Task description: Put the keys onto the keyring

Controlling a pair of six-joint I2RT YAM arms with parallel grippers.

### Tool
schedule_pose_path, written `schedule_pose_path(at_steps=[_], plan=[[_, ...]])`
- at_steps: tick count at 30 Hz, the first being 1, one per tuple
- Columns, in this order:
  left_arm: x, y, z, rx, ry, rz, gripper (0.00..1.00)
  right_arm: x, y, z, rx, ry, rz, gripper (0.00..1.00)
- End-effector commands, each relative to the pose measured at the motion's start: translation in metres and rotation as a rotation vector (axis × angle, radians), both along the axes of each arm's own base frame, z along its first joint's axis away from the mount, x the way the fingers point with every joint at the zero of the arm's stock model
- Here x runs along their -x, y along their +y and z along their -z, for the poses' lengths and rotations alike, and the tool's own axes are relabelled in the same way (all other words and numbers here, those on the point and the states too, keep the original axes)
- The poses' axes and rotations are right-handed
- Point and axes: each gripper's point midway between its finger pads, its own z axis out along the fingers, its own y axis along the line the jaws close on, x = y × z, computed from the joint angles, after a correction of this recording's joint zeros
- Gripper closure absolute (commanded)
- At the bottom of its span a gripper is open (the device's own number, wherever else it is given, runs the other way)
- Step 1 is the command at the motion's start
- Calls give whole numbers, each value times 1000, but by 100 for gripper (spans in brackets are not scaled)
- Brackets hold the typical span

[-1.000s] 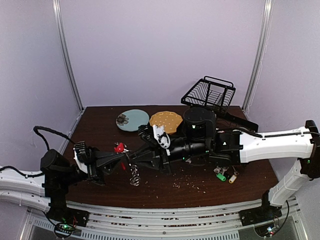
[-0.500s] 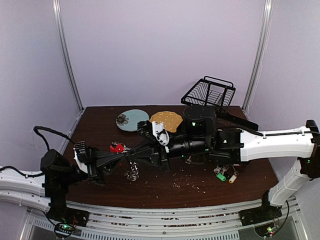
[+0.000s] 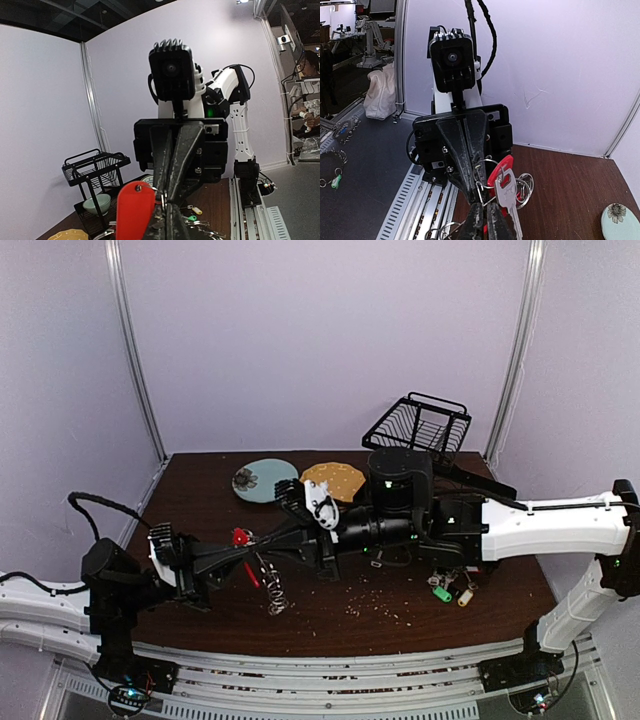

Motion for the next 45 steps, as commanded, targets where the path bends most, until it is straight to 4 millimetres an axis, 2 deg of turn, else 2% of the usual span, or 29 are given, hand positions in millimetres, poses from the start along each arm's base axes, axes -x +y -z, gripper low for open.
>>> schedule_pose_path(at_steps=[1, 9, 12, 22, 27, 33, 41, 43, 45], plan=[[2, 3, -18, 51, -23, 1, 100, 3, -2, -20, -29, -29, -29, 96], [-2, -2, -14, 27, -13, -13, 100, 6, 1, -22, -30, -29, -45, 93], [-1, 0, -15, 35, -18, -15, 100, 6, 2, -16, -7, -30, -47, 96], [1, 3, -18, 51, -28, -8, 100, 2, -3, -1, 61, -42, -16, 92], [1, 1, -17, 45, -28, -6, 100, 3, 0, -2, 51, -45, -26, 92], [1, 1, -18, 44, -31, -7, 100, 3, 3, 1, 76, -52, -33, 100], [2, 2, -16, 33, -24, -2, 100, 1, -8, -12, 60, -70, -12, 100], [3, 5, -12, 5, -13, -5, 76, -4, -13, -12, 77, -93, 12, 100], [5, 6, -5, -58, -10, -3, 64, -7, -20, -9, 110, -128, 33, 100]])
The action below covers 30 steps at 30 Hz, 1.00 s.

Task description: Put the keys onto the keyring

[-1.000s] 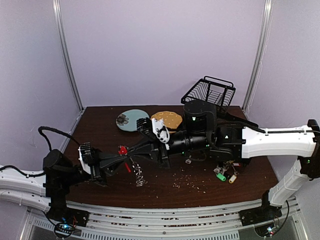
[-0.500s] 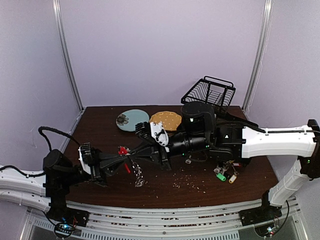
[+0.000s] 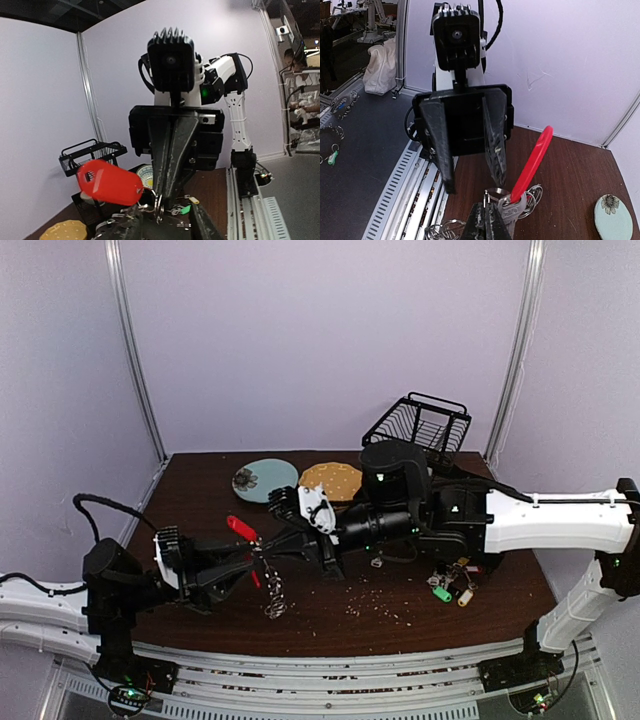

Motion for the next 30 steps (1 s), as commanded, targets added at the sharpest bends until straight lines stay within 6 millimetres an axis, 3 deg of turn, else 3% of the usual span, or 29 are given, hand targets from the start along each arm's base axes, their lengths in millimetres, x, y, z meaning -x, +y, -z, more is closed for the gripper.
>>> schedule_pose_path(at_steps=[1, 7, 15, 19, 25, 30], plan=[[8, 10, -16, -31, -29, 6, 62, -9, -18, -16, 20, -86, 51, 100], [-5, 18, -13, -177, 18, -87, 65, 4, -33, -11, 159, -127, -28, 100], [6, -11, 10, -470, -36, 37, 61, 21, -45, 16, 373, -165, -121, 100], [9, -18, -1, -498, -87, 66, 61, 28, -46, 17, 386, -172, -145, 100], [20, -21, 15, -510, -69, 139, 53, 27, -47, 17, 377, -183, -132, 100], [26, -28, 1, -446, -64, 185, 52, 22, -44, 18, 373, -193, -98, 100]])
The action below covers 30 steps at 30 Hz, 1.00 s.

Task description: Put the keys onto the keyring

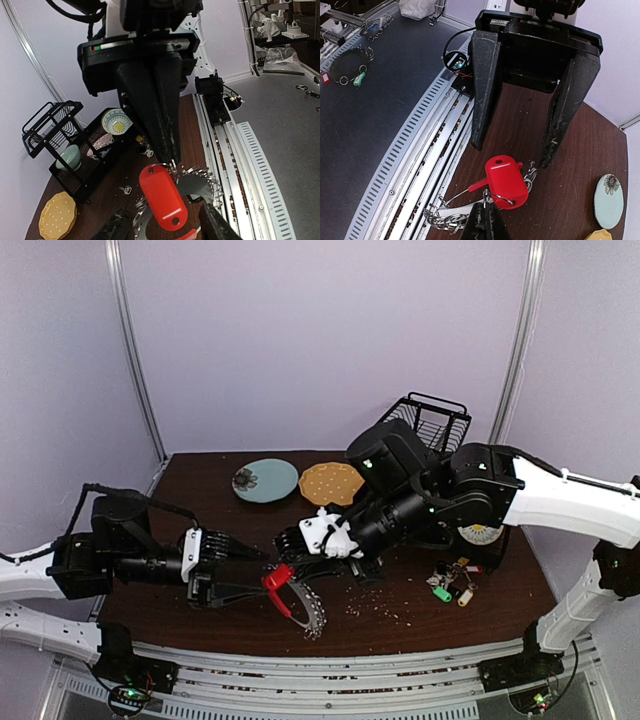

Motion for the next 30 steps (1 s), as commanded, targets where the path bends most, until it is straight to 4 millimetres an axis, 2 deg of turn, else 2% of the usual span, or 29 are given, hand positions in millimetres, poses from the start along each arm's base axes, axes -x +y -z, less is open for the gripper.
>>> schedule_pose_path(at_steps=[1, 4, 7, 11, 14, 17, 26, 30], plan=[[9, -8, -20, 79, 3, 59, 51, -4, 2, -3, -15, -30, 26, 100], [4, -12, -24, 73, 13, 44, 50, -3, 3, 0, -5, -40, 25, 100], [1, -17, -14, 5, 35, 37, 50, -3, 4, 1, 8, -64, 27, 100], [-21, -17, 7, -101, 62, -87, 50, -5, 5, 1, 7, -87, 31, 100], [-28, -17, 5, -77, 60, -130, 52, -6, 7, 2, 14, -95, 35, 100], [-29, -17, 2, -60, 60, -137, 52, -7, 7, 4, 21, -105, 37, 100], [-18, -19, 27, -135, 87, -69, 57, -10, 8, -1, 9, -130, 39, 100], [-15, -18, 32, -139, 83, -55, 69, -11, 8, 0, 13, -135, 44, 100]])
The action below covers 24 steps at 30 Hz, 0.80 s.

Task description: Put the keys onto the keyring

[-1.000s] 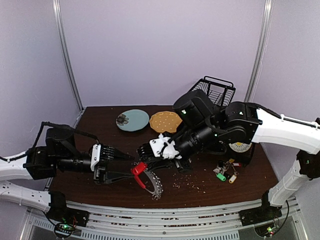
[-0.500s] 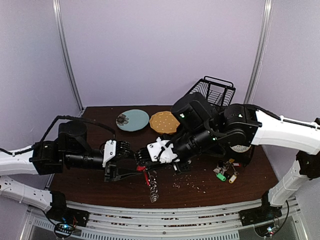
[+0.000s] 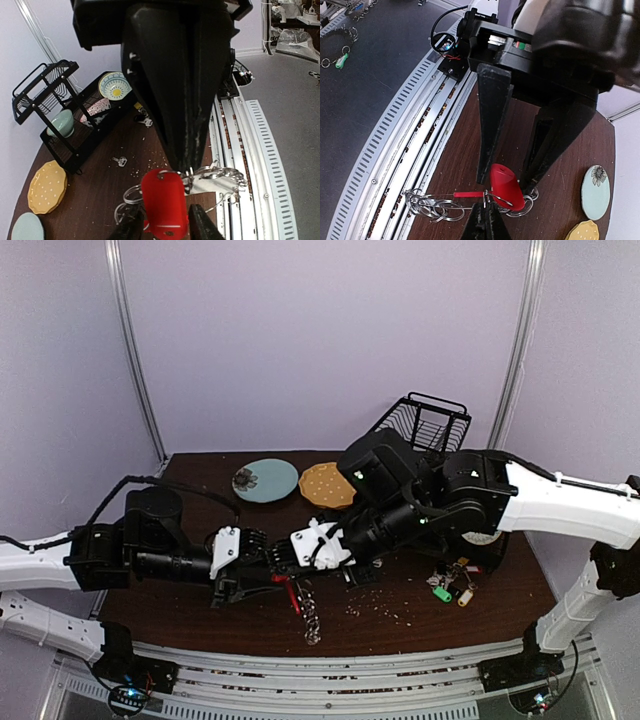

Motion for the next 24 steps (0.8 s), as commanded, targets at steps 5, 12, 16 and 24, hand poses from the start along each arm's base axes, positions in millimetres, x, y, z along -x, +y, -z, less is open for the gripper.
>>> schedule_pose_path(at_steps=[5, 12, 16, 24], plan=[[3, -3, -1, 11, -14, 22, 84, 0, 4, -16, -42, -28, -6, 100], [-4, 5, -12, 61, -42, -34, 100, -5, 2, -11, -47, -23, 35, 100], [-27, 21, -22, 106, -84, -197, 100, -25, 2, -15, -112, 3, 154, 100], [-40, 37, -28, 220, -125, -306, 100, -60, 7, -63, -522, 211, 393, 100]])
